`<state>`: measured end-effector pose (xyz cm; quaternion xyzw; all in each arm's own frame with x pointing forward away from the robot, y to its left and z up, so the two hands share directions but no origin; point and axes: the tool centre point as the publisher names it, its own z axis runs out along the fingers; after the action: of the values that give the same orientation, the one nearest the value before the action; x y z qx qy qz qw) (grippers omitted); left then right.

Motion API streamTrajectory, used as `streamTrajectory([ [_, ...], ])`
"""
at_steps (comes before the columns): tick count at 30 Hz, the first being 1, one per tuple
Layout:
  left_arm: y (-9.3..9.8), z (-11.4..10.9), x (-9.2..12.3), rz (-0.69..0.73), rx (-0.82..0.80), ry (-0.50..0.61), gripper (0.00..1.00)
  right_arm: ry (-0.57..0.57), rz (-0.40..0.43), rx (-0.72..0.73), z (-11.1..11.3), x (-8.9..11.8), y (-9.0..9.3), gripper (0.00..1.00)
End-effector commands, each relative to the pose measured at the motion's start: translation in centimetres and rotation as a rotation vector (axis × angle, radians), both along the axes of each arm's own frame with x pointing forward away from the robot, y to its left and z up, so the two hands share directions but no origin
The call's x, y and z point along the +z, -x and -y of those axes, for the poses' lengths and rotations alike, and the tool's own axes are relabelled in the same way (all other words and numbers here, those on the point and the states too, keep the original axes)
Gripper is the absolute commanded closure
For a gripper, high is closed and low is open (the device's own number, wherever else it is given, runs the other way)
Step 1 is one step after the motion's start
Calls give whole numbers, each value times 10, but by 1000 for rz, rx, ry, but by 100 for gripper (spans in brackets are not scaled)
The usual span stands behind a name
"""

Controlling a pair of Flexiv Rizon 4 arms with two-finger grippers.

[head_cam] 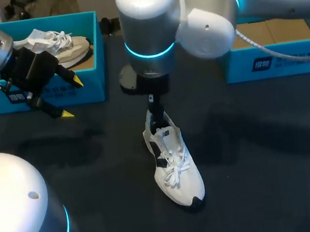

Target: Take the shoe out of the shoebox, open the shoe tongue, remove and reinsert the insole, then place the shoe into the shoebox

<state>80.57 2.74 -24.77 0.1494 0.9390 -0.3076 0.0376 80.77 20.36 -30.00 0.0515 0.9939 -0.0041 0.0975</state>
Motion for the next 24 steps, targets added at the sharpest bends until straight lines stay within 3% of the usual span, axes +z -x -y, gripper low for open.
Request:
streamTrajectory([
  [1,1,0,0,1,1,-3,0,124,-16,214,-13,-12,-8,0],
  [19,1,0,0,1,1,-3,0,113,-38,310,-17,-64,-33,0],
  [20,1,0,0,1,1,-3,0,112,-39,309,-16,-66,-33,7],
  [22,1,0,0,1,1,-3,0,110,-46,306,-12,-70,-33,38],
  [24,1,0,0,1,1,-3,0,108,-51,302,-11,-72,-33,48],
])
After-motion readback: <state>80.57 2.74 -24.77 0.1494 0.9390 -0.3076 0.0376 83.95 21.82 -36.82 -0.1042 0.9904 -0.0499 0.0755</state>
